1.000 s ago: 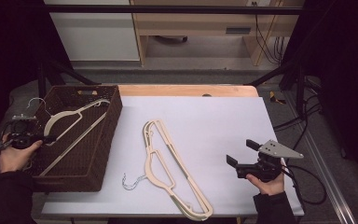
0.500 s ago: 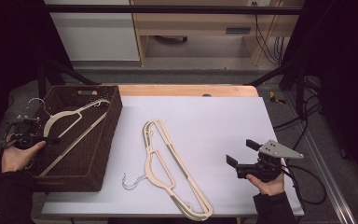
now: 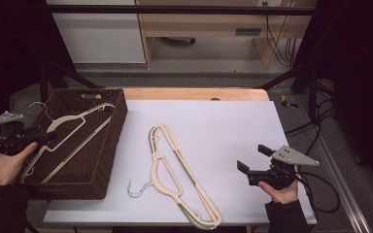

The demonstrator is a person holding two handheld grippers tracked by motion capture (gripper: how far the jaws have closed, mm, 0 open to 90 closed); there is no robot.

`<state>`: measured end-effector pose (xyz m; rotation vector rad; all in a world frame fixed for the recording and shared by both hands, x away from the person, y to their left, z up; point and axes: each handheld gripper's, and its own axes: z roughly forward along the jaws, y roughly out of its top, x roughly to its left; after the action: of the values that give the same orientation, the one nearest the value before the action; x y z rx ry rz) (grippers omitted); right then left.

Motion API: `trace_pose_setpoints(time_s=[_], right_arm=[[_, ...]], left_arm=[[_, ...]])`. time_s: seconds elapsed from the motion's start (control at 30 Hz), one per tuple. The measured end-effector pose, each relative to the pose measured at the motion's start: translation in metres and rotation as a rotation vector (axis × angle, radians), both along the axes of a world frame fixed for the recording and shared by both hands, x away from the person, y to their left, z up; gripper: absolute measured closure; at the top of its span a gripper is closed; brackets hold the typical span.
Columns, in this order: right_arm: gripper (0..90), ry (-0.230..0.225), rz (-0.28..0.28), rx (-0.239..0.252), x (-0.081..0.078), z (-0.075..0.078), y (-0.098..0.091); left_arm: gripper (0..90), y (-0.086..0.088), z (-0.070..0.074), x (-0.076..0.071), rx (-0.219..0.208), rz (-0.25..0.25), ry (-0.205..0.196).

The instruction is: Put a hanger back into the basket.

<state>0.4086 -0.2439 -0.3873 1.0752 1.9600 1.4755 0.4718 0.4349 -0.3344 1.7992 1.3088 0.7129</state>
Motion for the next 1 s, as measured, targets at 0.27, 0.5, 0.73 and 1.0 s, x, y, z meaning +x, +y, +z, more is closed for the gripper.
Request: trace_pose_setpoints(time_s=[0.27,0.5,0.73,1.0], right_arm=[[4.7,-0.005,0.003,0.004,-0.001,0.001,0.001],[4.5,-0.014,0.001,0.014,-0.001,0.002,0.001],[4.2,-0.019,0.006,0.012,-0.002,0.002,0.002],[4.1,-0.019,0.012,0.017,-0.003,0.002,0.004]], left_arm=[[7.5,-0.048,0.018,-0.029,-0.085,-0.142,-0.164],[6.1,-0.091,0.016,-0.046,-0.161,-0.276,-0.216],[5.9,-0.133,0.001,-0.06,-0.179,-0.38,-0.229],[5.4,-0.167,-0.019,-0.067,-0.181,-0.452,-0.207]])
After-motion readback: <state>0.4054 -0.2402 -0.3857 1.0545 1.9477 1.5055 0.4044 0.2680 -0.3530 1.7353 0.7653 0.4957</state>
